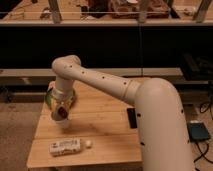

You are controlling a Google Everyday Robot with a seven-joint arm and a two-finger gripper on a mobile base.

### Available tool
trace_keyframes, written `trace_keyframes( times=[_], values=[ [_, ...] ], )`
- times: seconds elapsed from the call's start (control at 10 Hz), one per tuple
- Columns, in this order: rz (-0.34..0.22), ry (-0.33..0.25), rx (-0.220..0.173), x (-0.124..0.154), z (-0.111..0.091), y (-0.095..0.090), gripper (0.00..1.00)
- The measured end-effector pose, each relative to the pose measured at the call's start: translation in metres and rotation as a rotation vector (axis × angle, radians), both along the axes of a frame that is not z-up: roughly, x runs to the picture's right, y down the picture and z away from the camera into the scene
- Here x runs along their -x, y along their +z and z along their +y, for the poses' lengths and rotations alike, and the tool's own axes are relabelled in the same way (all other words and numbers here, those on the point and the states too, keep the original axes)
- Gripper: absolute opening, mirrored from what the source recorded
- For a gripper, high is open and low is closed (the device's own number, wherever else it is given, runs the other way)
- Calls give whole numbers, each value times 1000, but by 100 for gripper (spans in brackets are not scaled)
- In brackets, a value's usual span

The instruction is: Place the pepper in the ceramic cup

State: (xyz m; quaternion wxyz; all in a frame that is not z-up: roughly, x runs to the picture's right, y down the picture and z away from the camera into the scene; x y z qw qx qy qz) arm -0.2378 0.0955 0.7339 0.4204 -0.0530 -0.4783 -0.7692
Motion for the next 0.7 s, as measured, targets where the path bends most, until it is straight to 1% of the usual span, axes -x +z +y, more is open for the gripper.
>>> trace_keyframes(
  times=[0.4, 0.5, 0.7],
  values=[
    [10, 4, -11, -1, -3, -4, 80],
    [18, 11, -23, -4, -6, -6, 80],
    [55, 26, -54, -10, -12, -11, 80]
  ],
)
